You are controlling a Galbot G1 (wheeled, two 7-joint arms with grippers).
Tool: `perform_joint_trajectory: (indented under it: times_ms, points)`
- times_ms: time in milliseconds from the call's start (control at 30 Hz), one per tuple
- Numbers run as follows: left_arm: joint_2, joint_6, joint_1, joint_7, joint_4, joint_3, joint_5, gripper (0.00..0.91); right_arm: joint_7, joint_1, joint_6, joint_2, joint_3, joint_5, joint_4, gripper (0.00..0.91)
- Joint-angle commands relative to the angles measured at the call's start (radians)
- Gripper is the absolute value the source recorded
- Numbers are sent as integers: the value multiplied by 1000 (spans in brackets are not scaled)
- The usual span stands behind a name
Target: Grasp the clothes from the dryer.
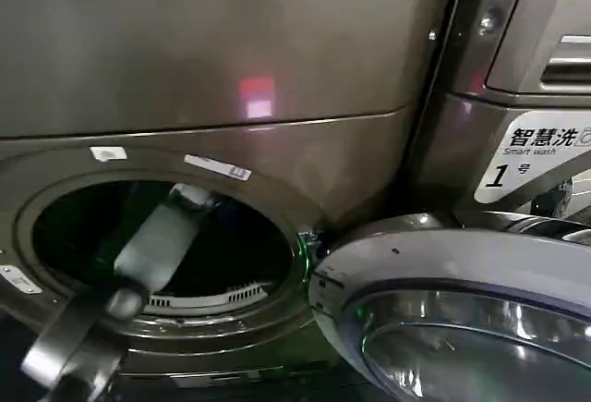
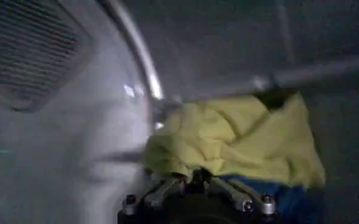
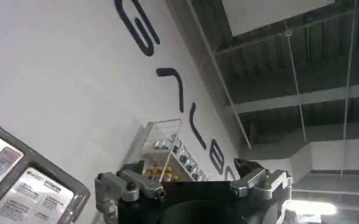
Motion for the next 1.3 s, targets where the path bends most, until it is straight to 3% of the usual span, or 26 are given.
perform_joint_trajectory:
  times_ms: [33,233,500,933,1300]
  points:
    - [8,31,161,-390,-321,-158,-86,0,-2,3,2,-1,-10,-2,-2,907]
    - [-21,28,223,-581,-481,-235,-158,0,-1,6,2,0,-9,-3,-2,907]
    - [-67,-20,324,-746,-574,-336,-109,0,10,-10,5,-3,15,0,-4,907]
    - [-64,5,529,-778,-741,-421,-83,0,27,-36,5,-21,75,-3,-14,907]
    - [-76,6,520,-767,-734,-422,-80,0,27,-43,21,-24,87,3,-26,907]
